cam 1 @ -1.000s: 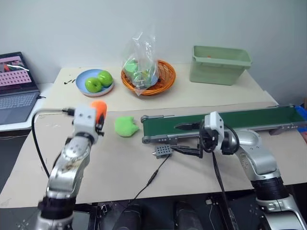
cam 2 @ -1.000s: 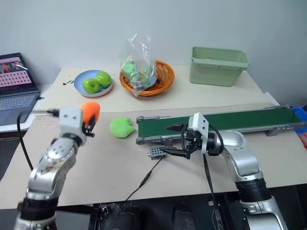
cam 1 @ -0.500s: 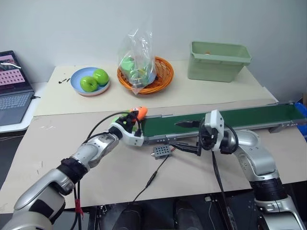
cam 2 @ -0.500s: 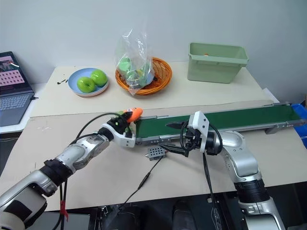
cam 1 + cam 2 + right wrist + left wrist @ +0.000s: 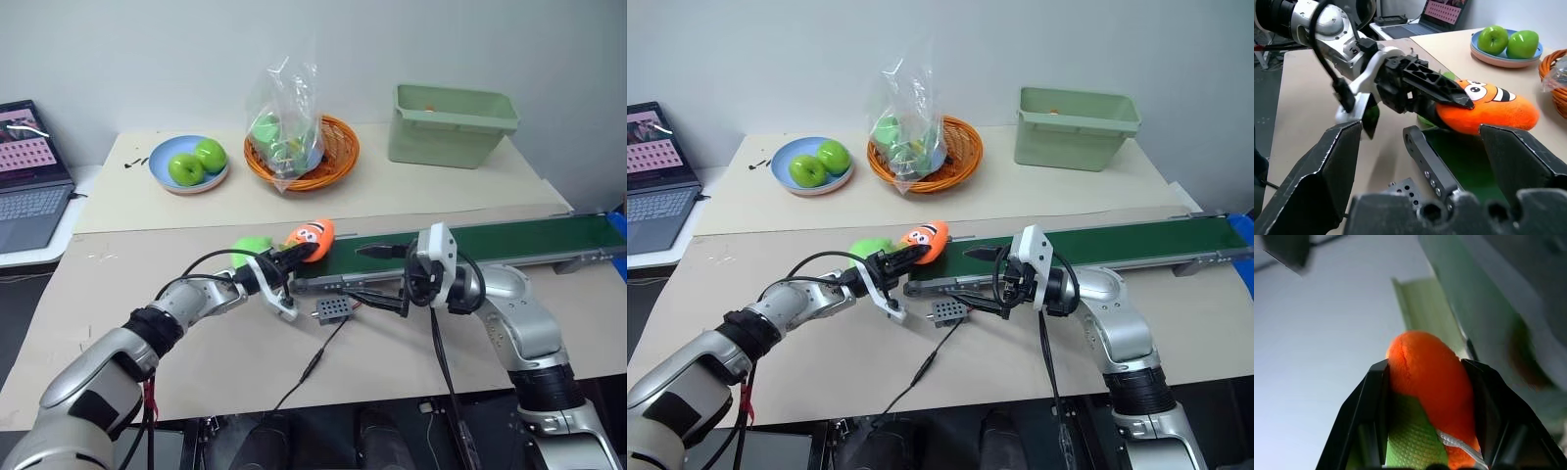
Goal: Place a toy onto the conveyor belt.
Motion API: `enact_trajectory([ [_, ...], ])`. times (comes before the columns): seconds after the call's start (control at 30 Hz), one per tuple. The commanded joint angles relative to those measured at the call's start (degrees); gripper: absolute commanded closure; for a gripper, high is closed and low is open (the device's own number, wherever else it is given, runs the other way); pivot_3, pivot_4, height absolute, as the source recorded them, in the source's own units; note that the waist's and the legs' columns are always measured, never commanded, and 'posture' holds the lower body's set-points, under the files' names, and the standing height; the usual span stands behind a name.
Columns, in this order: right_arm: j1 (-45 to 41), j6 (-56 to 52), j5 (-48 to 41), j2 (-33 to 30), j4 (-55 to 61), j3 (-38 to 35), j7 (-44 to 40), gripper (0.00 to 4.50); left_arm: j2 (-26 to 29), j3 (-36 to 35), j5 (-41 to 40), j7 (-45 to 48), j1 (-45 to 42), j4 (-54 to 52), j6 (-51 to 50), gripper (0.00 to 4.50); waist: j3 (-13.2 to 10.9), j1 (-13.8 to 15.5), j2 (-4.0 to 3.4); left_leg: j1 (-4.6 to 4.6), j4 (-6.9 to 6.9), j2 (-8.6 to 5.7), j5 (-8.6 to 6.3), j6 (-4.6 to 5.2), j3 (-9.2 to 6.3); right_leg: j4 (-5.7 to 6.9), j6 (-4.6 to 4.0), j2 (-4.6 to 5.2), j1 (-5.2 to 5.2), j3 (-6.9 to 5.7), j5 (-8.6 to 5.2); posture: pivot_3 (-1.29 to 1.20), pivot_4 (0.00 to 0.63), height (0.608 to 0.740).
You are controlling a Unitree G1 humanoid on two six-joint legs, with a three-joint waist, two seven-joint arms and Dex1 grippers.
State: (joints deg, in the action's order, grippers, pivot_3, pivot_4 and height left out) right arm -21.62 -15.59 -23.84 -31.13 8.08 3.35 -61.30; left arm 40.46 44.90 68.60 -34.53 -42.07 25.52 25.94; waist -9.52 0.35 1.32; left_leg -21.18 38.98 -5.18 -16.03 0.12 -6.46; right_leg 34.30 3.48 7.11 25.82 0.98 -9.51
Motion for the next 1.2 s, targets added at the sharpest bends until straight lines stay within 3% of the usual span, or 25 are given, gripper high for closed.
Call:
enact_trajectory([
  [0.03,-1.2,1.3,-1.0,0.2,0.8,-0.8,-0.5,0.00,1.2,-2.9,0.4,-2.4,0.3,-1.7,0.6,2.21,0.0,-0.1,0.00,0.01,0.00,0.00,-0.01,0.01,0.06,0.10,0.00,0.03,0.07,0.03,0.00,0.00,0.150,0.740],
  [0.3,-2.6,2.1,-0.3,0.6,-0.6,-0.6,-0.3,0.00,-0.2,-3.4,-1.3,2.6,0.4,4.1,1.9,2.21,0.0,-0.2,0.00,0.09,0.10,-0.01,-0.02,0.19,0.33,0.68,-0.10,0.08,0.25,0.01,0.06,0.00,0.150,0.740],
  [0.43,-2.8,2.3,-0.4,0.6,-0.7,-0.7,-0.2,0.00,-0.9,-3.7,-2.7,4.4,0.3,5.5,3.3,1.20,0.0,-0.3,0.01,0.08,0.14,-0.02,-0.02,0.21,0.33,0.70,-0.12,0.08,0.26,0.02,0.07,0.00,0.150,0.740],
  [0.53,-3.1,2.4,-0.1,0.7,-1.1,-0.8,0.1,0.00,-1.3,-3.8,-1.8,4.6,0.2,6.1,2.9,0.07,0.0,-0.4,0.02,0.07,0.18,-0.02,-0.02,0.22,0.35,0.69,-0.13,0.10,0.25,0.02,0.08,0.00,0.150,0.740],
  [0.93,-3.2,2.5,-0.1,0.7,-1.3,-0.7,0.2,0.00,-1.2,-4.7,-2.7,6.3,0.9,5.5,4.0,0.02,0.0,-1.5,0.02,0.18,0.18,0.04,-0.03,0.23,0.37,0.77,-0.16,0.10,0.26,0.04,0.10,0.00,0.150,0.740],
  [1.2,-4.0,2.9,-0.1,0.9,-2.5,-0.6,-0.4,0.00,3.4,-7.9,-5.9,10.2,6.0,0.4,6.8,0.02,0.1,-1.8,0.01,0.36,0.18,0.12,-0.05,0.26,0.35,0.82,-0.22,0.11,0.26,0.09,0.14,0.00,0.150,0.740],
])
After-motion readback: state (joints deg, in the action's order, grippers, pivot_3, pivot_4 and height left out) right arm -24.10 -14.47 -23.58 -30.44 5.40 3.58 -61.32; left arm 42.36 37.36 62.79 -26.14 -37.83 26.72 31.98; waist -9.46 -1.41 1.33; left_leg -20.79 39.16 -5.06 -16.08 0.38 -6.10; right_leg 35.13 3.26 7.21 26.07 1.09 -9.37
